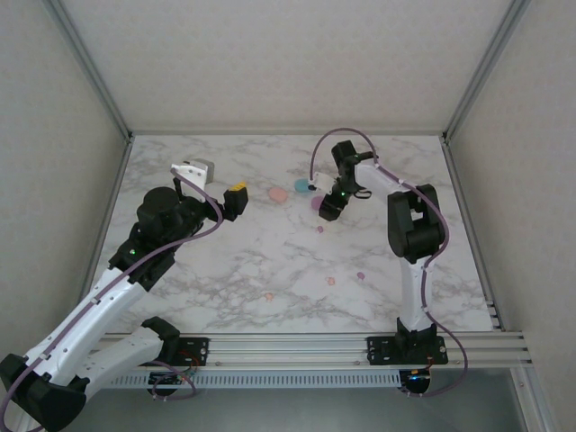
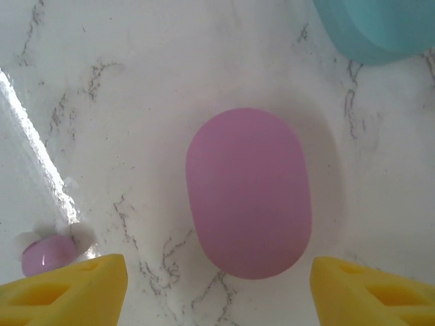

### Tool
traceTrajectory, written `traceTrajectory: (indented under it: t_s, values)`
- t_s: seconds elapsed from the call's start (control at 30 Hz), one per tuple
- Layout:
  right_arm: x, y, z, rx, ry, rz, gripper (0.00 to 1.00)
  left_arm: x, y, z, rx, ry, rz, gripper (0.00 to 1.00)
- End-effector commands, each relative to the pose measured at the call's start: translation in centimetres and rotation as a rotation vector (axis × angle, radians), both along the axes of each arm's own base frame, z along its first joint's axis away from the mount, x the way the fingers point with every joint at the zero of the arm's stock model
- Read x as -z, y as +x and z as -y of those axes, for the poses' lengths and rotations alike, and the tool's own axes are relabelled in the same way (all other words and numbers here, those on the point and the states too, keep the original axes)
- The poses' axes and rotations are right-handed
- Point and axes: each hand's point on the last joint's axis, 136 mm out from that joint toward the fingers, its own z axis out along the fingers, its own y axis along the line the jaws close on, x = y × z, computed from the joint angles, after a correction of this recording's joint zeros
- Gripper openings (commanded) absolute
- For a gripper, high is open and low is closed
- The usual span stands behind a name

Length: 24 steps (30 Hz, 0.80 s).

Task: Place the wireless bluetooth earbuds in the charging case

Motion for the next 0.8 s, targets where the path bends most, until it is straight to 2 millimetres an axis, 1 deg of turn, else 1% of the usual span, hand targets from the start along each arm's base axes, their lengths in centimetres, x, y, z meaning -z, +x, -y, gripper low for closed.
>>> traceTrajectory:
  t_s: [0.0, 0.13, 0.27, 0.33, 0.4, 0.47, 0.5, 0.57, 0.6, 0.67, 0.77]
  values:
    - [0.5, 0.0, -0.6, -0.029, 0.003, -0.026, 0.72, -1.5, 0.1, -0.1, 0.003, -0.027, 0.023, 1.00]
    - [1.1, -0.1, -1.3, -0.041, 0.007, -0.050, 0.71, -1.3, 0.2, -0.2, -0.004, -0.024, 0.019, 1.00]
    - [1.8, 0.0, -1.8, -0.042, 0.001, -0.063, 0.68, -1.1, 0.3, -0.2, -0.008, -0.022, 0.014, 1.00]
    - [2.0, 0.1, -2.0, -0.032, 0.003, -0.069, 0.62, -1.1, 0.4, -0.2, -0.008, -0.021, 0.015, 1.00]
    - [2.0, 0.0, -1.8, -0.016, -0.004, -0.072, 0.53, -1.1, 0.4, -0.2, -0.008, -0.018, 0.015, 1.00]
    - [1.6, -0.1, -1.6, 0.001, -0.004, -0.067, 0.44, -1.1, 0.4, -0.2, -0.012, -0.017, 0.016, 1.00]
    - [1.2, -0.3, -1.6, 0.013, 0.002, -0.061, 0.42, -1.1, 0.4, -0.3, -0.012, -0.016, 0.016, 1.00]
    - [-0.3, -0.7, -1.9, 0.039, 0.042, -0.043, 0.39, -1.0, 0.4, -0.2, -0.011, -0.022, 0.014, 1.00]
    - [-1.6, -0.9, -2.2, 0.050, 0.084, -0.029, 0.38, -1.0, 0.4, -0.3, -0.013, -0.029, 0.010, 1.00]
    - [-4.4, -1.5, -3.0, 0.066, 0.164, 0.016, 0.38, -0.9, 0.6, -0.4, -0.019, -0.052, -0.005, 0.99]
    - [-10.0, -2.8, -4.4, 0.079, 0.307, 0.118, 0.37, -1.1, 1.0, -0.1, -0.009, -0.110, -0.038, 0.96]
